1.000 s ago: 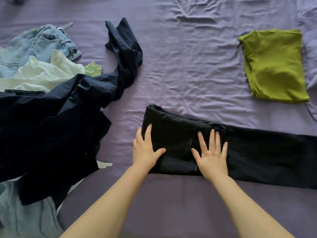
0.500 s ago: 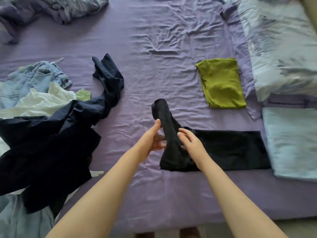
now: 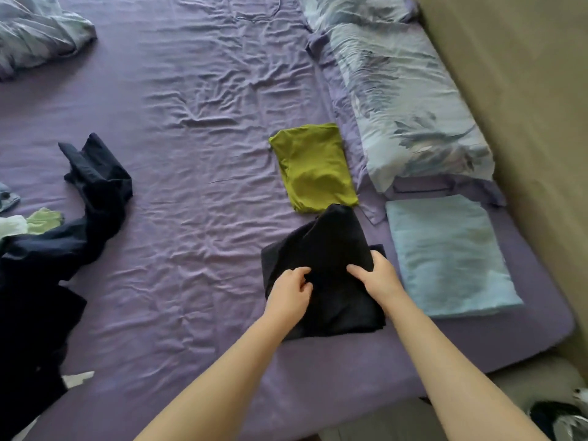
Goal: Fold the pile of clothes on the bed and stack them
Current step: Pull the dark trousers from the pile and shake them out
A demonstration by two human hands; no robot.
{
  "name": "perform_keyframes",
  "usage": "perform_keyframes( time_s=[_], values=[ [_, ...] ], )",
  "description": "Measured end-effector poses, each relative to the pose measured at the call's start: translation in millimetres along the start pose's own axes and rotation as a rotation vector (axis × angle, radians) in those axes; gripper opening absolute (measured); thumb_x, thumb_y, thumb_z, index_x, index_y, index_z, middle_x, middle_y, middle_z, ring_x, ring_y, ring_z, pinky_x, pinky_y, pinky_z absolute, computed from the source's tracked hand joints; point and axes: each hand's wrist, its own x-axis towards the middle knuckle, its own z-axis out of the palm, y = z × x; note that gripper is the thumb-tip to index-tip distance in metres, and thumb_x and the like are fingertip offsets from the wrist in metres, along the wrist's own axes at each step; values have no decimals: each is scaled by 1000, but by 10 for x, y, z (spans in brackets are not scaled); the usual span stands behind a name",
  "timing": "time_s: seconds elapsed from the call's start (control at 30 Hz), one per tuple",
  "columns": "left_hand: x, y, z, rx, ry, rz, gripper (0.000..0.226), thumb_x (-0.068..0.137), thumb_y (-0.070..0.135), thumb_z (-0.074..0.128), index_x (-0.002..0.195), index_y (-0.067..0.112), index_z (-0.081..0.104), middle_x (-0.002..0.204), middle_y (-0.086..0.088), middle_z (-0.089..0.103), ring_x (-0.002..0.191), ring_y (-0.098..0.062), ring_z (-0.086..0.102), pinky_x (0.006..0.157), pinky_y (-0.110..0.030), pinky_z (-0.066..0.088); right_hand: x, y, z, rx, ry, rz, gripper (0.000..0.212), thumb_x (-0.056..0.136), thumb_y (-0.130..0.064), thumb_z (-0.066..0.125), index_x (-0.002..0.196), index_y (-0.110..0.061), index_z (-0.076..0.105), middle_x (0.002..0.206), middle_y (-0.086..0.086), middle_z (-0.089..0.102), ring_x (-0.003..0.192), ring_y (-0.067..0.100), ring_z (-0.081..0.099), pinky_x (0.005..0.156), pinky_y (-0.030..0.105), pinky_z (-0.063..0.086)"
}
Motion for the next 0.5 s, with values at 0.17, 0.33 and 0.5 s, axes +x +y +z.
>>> perform_keyframes(
  time_s=[0.17,0.33,0.5],
  values=[
    [136,-307,224,76,173,-292,52,96,25,52,145,20,33,143,-6,33,131,-25,32,96,-33,39,246,610,-233,-44,62,56,24,88,-18,66,107,-11,54,99,0,60,93,20,56,77,28,40],
    [397,-417,419,-28,97,-387,82,93,41,56,154,22,5,149,-12,26,133,-30,36,105,-40,38,539,979,-222,-131,115,119,29,96,-17,54,123,-9,54,115,10,62,109,30,55,85,33,43],
    [662,-526,441,-314,233,-465,84,82,47,68,147,18,24,141,-10,43,125,-30,47,103,-45,43,754,1139,-149,-231,119,104,50,97,-24,52,143,-9,39,143,17,42,132,33,37,109,40,30]
  ],
)
